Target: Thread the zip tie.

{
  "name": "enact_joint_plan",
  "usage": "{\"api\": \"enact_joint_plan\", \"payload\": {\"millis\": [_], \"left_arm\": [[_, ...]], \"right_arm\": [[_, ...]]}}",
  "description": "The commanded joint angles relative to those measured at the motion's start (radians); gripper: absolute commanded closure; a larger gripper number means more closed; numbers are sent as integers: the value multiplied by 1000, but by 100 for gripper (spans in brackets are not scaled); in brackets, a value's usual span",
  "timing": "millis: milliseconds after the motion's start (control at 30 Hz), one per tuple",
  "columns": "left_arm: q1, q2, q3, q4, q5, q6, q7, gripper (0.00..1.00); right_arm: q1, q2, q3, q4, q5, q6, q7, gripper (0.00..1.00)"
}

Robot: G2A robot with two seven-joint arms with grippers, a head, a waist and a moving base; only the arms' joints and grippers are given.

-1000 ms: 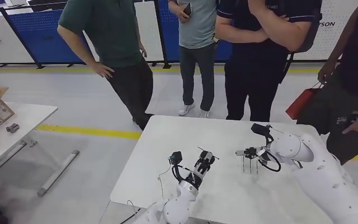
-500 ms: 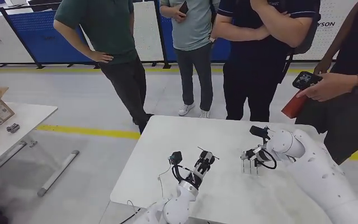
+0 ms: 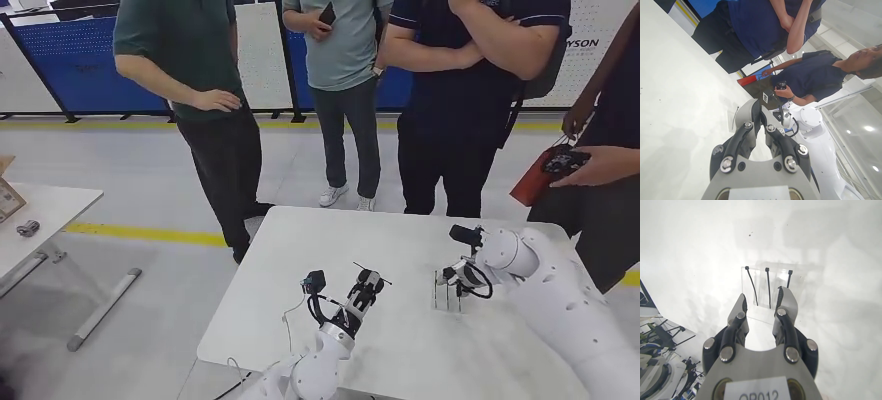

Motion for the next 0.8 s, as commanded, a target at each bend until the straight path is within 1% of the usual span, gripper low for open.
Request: {"api": "enact_joint_plan", "payload": {"millis": [0,67,233,500,633,767], "left_arm": [[0,0,0,0,0,0,0,100],[0,0,0,0,0,0,0,100],[0,0,0,0,0,0,0,100],[0,0,0,0,0,0,0,100],[0,0,0,0,0,0,0,100],[0,0,0,0,0,0,0,100]], "right_arm": [[5,-8,0,18,-4,0,2,68],[9,-17,1,36,-8,0,3,68],[20,-37,0,73,-23,0,8,73],[41,-74,-2,140,-50,0,21,73],[50,-92,-5,170,-59,0,23,76],[60,-109,-6,200,-68,0,27,76]]}}
